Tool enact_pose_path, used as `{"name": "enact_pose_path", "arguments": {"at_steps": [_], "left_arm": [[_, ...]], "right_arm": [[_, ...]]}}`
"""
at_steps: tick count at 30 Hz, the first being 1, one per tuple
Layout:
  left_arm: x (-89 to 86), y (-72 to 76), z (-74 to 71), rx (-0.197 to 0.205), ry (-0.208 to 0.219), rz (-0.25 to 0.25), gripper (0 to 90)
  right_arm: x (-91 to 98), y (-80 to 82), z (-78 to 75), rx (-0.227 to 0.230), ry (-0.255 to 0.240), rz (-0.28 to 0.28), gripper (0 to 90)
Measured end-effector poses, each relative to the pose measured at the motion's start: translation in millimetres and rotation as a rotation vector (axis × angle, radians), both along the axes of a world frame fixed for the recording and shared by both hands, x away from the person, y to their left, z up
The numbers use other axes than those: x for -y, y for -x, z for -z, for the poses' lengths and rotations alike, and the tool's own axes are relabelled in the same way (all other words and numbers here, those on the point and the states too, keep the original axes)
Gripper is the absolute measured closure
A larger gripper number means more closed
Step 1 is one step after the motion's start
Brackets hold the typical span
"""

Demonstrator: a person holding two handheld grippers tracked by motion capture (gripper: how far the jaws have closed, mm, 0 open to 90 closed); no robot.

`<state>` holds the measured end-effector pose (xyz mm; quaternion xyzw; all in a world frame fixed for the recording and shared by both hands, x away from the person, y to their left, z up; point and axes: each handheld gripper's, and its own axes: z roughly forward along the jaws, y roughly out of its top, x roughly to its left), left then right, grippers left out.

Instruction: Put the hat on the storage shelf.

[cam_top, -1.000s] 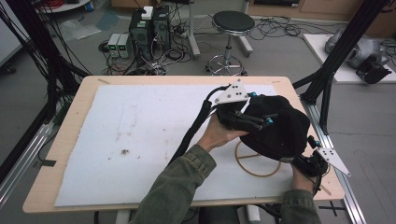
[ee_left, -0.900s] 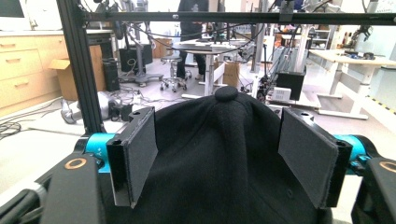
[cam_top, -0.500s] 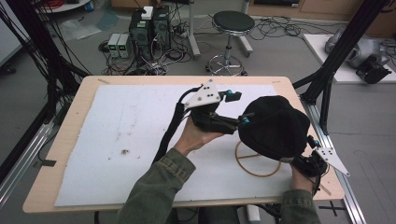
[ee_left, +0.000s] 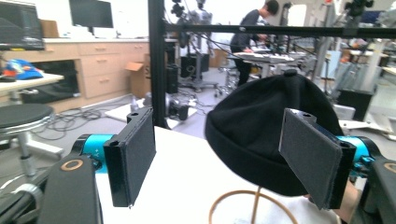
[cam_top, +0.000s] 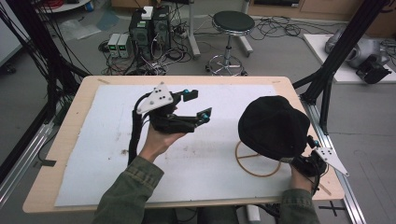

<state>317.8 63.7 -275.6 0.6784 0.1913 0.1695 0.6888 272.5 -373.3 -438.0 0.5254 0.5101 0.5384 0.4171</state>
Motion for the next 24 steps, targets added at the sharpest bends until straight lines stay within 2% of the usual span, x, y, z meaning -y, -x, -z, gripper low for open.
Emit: {"name": "enact_pose_path", "arguments": {"at_steps": [1, 4, 5, 6, 8, 9, 10, 13, 14, 15, 16, 17, 20, 22, 23, 24], "left_arm": [[-10.5, 2.2, 1.4, 0.002, 0.002, -0.020, 27.3], [-27.1, 6.8, 4.6, 0.006, 0.008, -0.057, 26.9], [-27.1, 6.8, 4.6, 0.006, 0.008, -0.057, 26.8], [-39.5, 9.7, 8.4, 0.010, 0.017, -0.082, 26.4], [-51.8, 12.7, 14.1, 0.011, 0.028, -0.116, 25.8], [-51.8, 12.7, 14.1, 0.011, 0.028, -0.116, 25.4], [-63.9, 15.9, 19.9, 0.009, 0.028, -0.151, 25.3], [-82.0, 20.3, 28.6, 0.004, 0.043, -0.202, 24.4], [-82.0, 20.3, 28.6, 0.004, 0.043, -0.202, 24.2], [-93.4, 23.3, 33.7, -0.004, 0.050, -0.234, 23.9], [-93.4, 23.3, 33.7, -0.004, 0.050, -0.234, 23.7], [-104.2, 27.0, 39.0, -0.009, 0.054, -0.249, 23.4], [-113.3, 32.3, 44.6, -0.018, 0.057, -0.269, 21.7], [-125.2, 39.3, 53.0, -0.024, 0.041, -0.306, 21.4], [-125.2, 39.3, 53.0, -0.024, 0.041, -0.306, 21.3], [-132.2, 42.6, 58.0, -0.030, 0.046, -0.335, 21.2]], "right_arm": [[-0.2, 0.0, 0.0, -0.006, 0.004, -0.001, 11.5], [-1.4, -0.9, 0.2, -0.003, 0.003, 0.000, 11.5], [-1.4, -0.9, 0.2, -0.003, 0.003, 0.000, 11.5], [-1.2, -0.5, -0.4, -0.005, 0.005, 0.004, 11.5], [-1.2, -0.3, -0.8, 0.001, -0.001, 0.007, 11.6], [-0.5, -0.1, -0.8, 0.004, 0.005, 0.007, 11.5], [-0.6, 0.4, -0.8, -0.001, 0.000, 0.010, 11.5], [-0.2, 0.6, -0.7, -0.001, -0.011, 0.011, 11.5], [-0.2, 0.6, -0.7, -0.001, -0.011, 0.011, 11.5], [0.0, 0.5, -0.6, -0.001, -0.012, 0.012, 11.5], [-0.4, 0.5, -0.6, 0.000, -0.012, 0.012, 11.5], [-0.6, 0.5, -0.7, 0.001, -0.012, 0.012, 11.6], [-0.7, 0.6, -0.7, 0.004, -0.011, 0.015, 11.5], [-0.3, 1.4, -0.7, 0.003, -0.006, 0.015, 11.5], [0.4, 1.4, -0.7, 0.007, -0.002, 0.017, 11.5], [0.5, 1.6, -0.6, 0.007, -0.007, 0.018, 11.5]]}}
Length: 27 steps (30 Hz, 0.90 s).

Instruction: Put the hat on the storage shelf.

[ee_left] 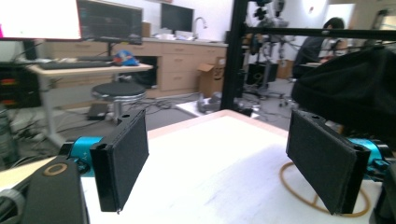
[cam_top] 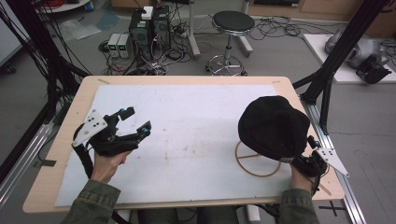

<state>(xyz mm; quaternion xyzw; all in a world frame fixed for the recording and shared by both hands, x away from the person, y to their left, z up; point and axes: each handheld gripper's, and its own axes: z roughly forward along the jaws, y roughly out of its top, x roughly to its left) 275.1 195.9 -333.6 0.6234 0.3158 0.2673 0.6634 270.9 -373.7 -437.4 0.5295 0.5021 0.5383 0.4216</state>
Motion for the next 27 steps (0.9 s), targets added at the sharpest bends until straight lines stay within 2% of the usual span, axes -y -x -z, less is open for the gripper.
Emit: {"name": "enact_pose_path", "arguments": {"at_steps": [4, 5, 9, 10, 11, 12, 13, 14, 15, 16, 17, 21, 22, 24, 27], "left_arm": [[-14.3, 5.9, 9.6, 0.027, 0.029, -0.075, 20.7], [-14.3, 5.9, 9.6, 0.027, 0.029, -0.075, 20.7], [-26.5, 13.0, 25.7, 0.046, 0.008, -0.209, 20.4], [-26.5, 13.0, 25.7, 0.046, 0.008, -0.209, 20.6], [-31.0, 19.2, 34.4, 0.078, 0.018, -0.286, 20.8], [-31.0, 19.2, 34.4, 0.078, 0.018, -0.286, 20.8], [-34.6, 24.5, 42.9, 0.090, 0.023, -0.360, 20.8], [-34.6, 24.5, 42.9, 0.090, 0.023, -0.360, 20.8], [-38.8, 27.8, 50.4, 0.091, 0.029, -0.420, 20.8], [-40.6, 28.7, 53.5, 0.084, 0.025, -0.456, 20.8], [-40.6, 28.7, 53.5, 0.084, 0.025, -0.456, 20.4], [-46.6, 32.4, 63.6, 0.069, 0.062, -0.568, 18.5], [-46.9, 33.2, 64.7, 0.071, 0.058, -0.592, 18.5], [-47.3, 33.9, 66.0, 0.074, 0.057, -0.609, 18.4], [-50.9, 34.3, 72.3, 0.056, 0.053, -0.703, 18.4]], "right_arm": [[0.8, 1.0, 0.1, -0.004, -0.011, 0.005, 11.5], [0.9, 1.4, 0.1, -0.006, -0.011, 0.009, 11.5], [1.3, 1.4, 0.9, -0.004, -0.010, 0.006, 11.5], [1.3, 1.4, 0.9, -0.004, -0.010, 0.006, 11.5], [1.6, 1.4, 1.4, -0.005, -0.010, 0.003, 11.5], [1.6, 1.4, 1.4, -0.005, -0.010, 0.003, 11.5], [1.7, 1.8, 1.9, -0.009, -0.006, 0.004, 11.5], [1.7, 1.9, 2.1, -0.010, -0.005, 0.005, 11.5], [1.8, 2.2, 2.1, -0.011, -0.003, 0.005, 11.6], [1.8, 2.7, 2.1, -0.012, -0.003, 0.006, 11.6], [1.7, 2.9, 2.2, -0.007, 0.000, 0.010, 11.6], [1.2, 3.9, 2.2, -0.004, 0.003, 0.019, 11.6], [0.9, 4.2, 2.2, -0.005, 0.002, 0.019, 11.6], [0.4, 4.0, 2.4, -0.007, 0.009, 0.017, 11.5], [-1.1, 4.2, 3.0, -0.008, 0.015, 0.021, 11.6]]}}
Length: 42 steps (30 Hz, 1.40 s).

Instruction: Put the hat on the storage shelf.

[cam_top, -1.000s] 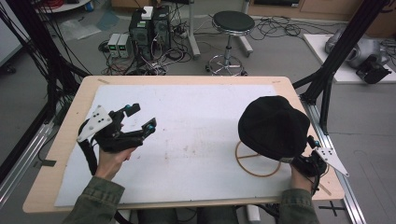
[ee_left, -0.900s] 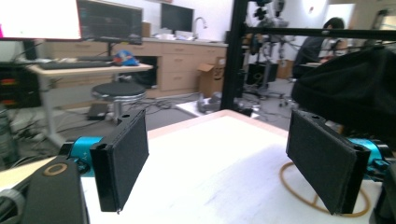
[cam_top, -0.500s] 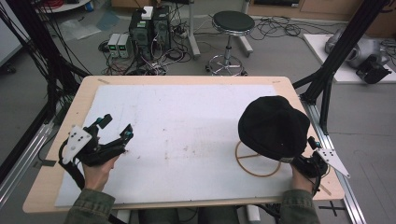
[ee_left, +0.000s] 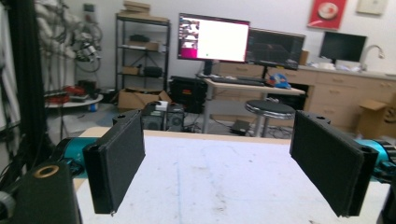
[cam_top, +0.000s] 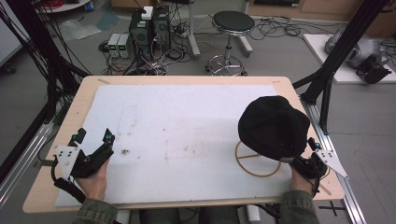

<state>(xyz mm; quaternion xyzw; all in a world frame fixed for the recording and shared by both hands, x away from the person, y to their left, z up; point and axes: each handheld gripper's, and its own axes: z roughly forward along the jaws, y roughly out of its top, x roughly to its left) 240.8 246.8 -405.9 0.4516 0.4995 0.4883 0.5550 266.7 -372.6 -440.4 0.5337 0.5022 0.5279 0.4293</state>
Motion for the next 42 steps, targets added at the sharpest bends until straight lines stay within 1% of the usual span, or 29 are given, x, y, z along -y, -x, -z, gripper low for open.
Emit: {"name": "enact_pose_path", "arguments": {"at_steps": [1, 2, 4, 5, 6, 10, 11, 14, 15, 16, 17, 18, 19, 21, 23, 26, 28, 30, 32, 33, 35, 37, 41, 42], "left_arm": [[0.0, 0.0, 0.0, 0.000, 0.000, 0.000, 18.4], [-2.6, -0.4, 4.7, -0.011, 0.006, -0.025, 18.4], [-4.2, -1.6, 9.5, -0.046, -0.004, -0.051, 18.7], [-5.2, -2.1, 12.0, -0.053, -0.003, -0.048, 18.7], [-5.7, -2.4, 14.7, -0.063, -0.010, -0.053, 18.7], [-5.8, -1.7, 18.6, -0.051, -0.026, -0.057, 18.7], [-6.0, -1.6, 19.6, -0.055, -0.034, -0.056, 18.7], [-6.6, -1.7, 23.2, -0.059, -0.039, -0.054, 18.6], [-8.2, -2.4, 28.6, -0.067, -0.047, -0.058, 18.5], [-9.1, -3.0, 31.2, -0.078, -0.048, -0.064, 18.5], [-9.1, -3.0, 31.2, -0.078, -0.048, -0.064, 18.5], [-11.0, -3.9, 35.9, -0.096, -0.044, -0.067, 18.5], [-11.0, -3.9, 35.9, -0.096, -0.044, -0.067, 18.5], [-11.8, -5.0, 41.2, -0.111, -0.039, -0.075, 18.4], [-11.3, -4.9, 41.7, -0.110, -0.037, -0.071, 18.4], [-9.9, -4.5, 40.6, -0.094, -0.040, -0.068, 18.4], [-9.3, -3.7, 40.4, -0.096, -0.046, -0.063, 18.4], [-9.5, -3.5, 40.6, -0.094, -0.042, -0.058, 18.4], [-10.5, -3.0, 40.5, -0.096, -0.038, -0.063, 18.4], [-11.0, -2.7, 40.6, -0.095, -0.033, -0.066, 18.4], [-12.0, -2.1, 40.6, -0.095, -0.032, -0.068, 18.4], [-14.1, -0.7, 40.3, -0.093, -0.026, -0.075, 18.5], [-13.4, 0.6, 38.4, -0.087, -0.034, -0.075, 18.5], [-12.4, 1.2, 37.4, -0.080, -0.039, -0.074, 18.5]], "right_arm": [[0.0, 0.0, 0.0, 0.000, 0.000, 0.000, 11.6], [-0.4, 0.0, 0.7, 0.007, 0.001, 0.000, 11.6], [-0.6, -0.2, 1.6, 0.005, 0.001, 0.000, 11.6], [-0.4, -0.3, 2.0, 0.006, 0.003, 0.000, 11.6], [-0.3, -0.4, 2.2, 0.004, 0.000, 0.001, 11.6], [-0.3, -0.1, 3.3, 0.003, -0.009, 0.002, 11.6], [-0.1, 0.0, 3.5, 0.000, -0.006, 0.001, 11.6], [-0.5, -0.2, 4.4, -0.004, -0.005, 0.000, 11.6], [-1.0, -0.3, 4.6, -0.006, -0.009, -0.003, 11.6], [-1.3, -0.2, 4.8, -0.010, -0.008, -0.005, 11.6], [-0.9, -0.2, 5.1, -0.013, 0.001, -0.005, 11.6], [-1.3, -0.2, 5.2, -0.017, -0.003, -0.007, 11.6], [-1.9, -0.4, 5.5, -0.017, -0.006, -0.006, 11.6], [-1.5, -1.2, 6.0, -0.014, 0.005, -0.010, 11.6], [-1.6, -1.4, 6.5, -0.020, 0.003, -0.014, 11.6], [-1.4, -1.2, 6.5, -0.023, 0.002, -0.014, 11.6], [-1.3, -1.3, 6.7, -0.018, -0.002, -0.011, 11.6], [-0.9, -1.3, 6.6, -0.021, -0.005, -0.013, 11.6], [-0.9, -1.2, 6.3, -0.025, -0.008, -0.012, 11.6], [-1.3, -1.2, 6.3, -0.028, -0.017, -0.011, 11.6], [-1.1, -1.6, 6.3, -0.026, -0.014, -0.015, 11.6], [-0.5, -2.1, 6.4, -0.036, -0.010, -0.015, 11.6], [-0.6, -2.4, 6.4, -0.035, -0.020, -0.011, 11.6], [-0.6, -2.4, 6.4, -0.035, -0.020, -0.011, 11.6]]}}
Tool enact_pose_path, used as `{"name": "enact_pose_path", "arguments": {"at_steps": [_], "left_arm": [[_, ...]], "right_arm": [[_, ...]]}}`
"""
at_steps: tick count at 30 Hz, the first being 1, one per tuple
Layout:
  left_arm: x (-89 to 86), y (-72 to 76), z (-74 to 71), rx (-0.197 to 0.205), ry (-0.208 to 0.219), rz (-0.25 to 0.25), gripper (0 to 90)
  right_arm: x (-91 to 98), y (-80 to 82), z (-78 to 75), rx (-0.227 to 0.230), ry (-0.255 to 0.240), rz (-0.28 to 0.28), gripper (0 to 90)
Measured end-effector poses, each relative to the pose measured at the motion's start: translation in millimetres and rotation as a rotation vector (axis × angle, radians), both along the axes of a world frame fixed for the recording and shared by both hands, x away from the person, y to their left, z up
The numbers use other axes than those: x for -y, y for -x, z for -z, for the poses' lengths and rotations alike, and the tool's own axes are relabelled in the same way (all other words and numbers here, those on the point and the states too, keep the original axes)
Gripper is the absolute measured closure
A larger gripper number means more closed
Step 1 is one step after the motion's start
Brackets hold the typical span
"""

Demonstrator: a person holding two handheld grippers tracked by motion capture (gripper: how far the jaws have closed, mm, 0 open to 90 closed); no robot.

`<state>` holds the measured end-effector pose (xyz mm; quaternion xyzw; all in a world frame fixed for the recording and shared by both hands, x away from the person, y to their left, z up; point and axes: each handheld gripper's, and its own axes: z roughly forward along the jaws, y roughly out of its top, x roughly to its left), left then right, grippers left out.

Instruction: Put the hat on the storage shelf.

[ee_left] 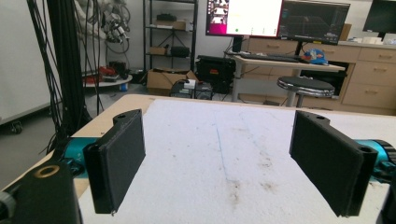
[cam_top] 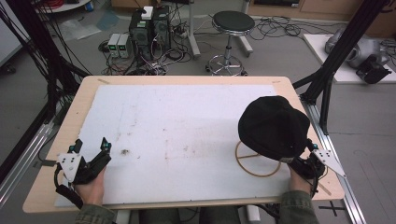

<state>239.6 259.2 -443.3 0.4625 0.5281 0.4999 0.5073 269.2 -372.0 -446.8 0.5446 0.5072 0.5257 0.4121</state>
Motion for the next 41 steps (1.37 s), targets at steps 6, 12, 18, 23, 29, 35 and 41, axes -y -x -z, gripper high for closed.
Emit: {"name": "enact_pose_path", "arguments": {"at_steps": [6, 12, 18, 23, 29, 35, 41], "left_arm": [[7.6, 0.4, -1.9, -0.002, -0.030, 0.042, 18.5], [6.6, 0.0, -1.7, -0.007, -0.021, 0.046, 20.4], [6.4, 0.3, -1.8, -0.009, -0.022, 0.050, 20.3], [5.9, -0.6, -0.6, -0.014, -0.018, 0.053, 20.3], [4.6, -1.3, 0.3, -0.020, -0.010, 0.048, 20.4], [8.1, -4.4, 3.8, -0.041, -0.014, 0.064, 20.3], [10.4, -6.0, 3.5, -0.039, -0.016, 0.072, 20.4]], "right_arm": [[-0.8, -0.4, -0.1, -0.012, -0.003, -0.008, 11.6], [0.2, 1.4, -1.6, 0.000, -0.008, 0.003, 11.6], [-0.7, 0.5, -1.9, 0.008, -0.004, 0.004, 11.6], [-1.3, 0.9, -2.6, 0.009, 0.002, 0.002, 11.6], [0.5, 1.5, -2.2, 0.011, 0.000, 0.006, 11.6], [0.7, 2.0, -2.3, 0.010, -0.001, 0.006, 11.6], [2.7, 2.6, -1.8, 0.009, 0.000, 0.013, 11.6]]}}
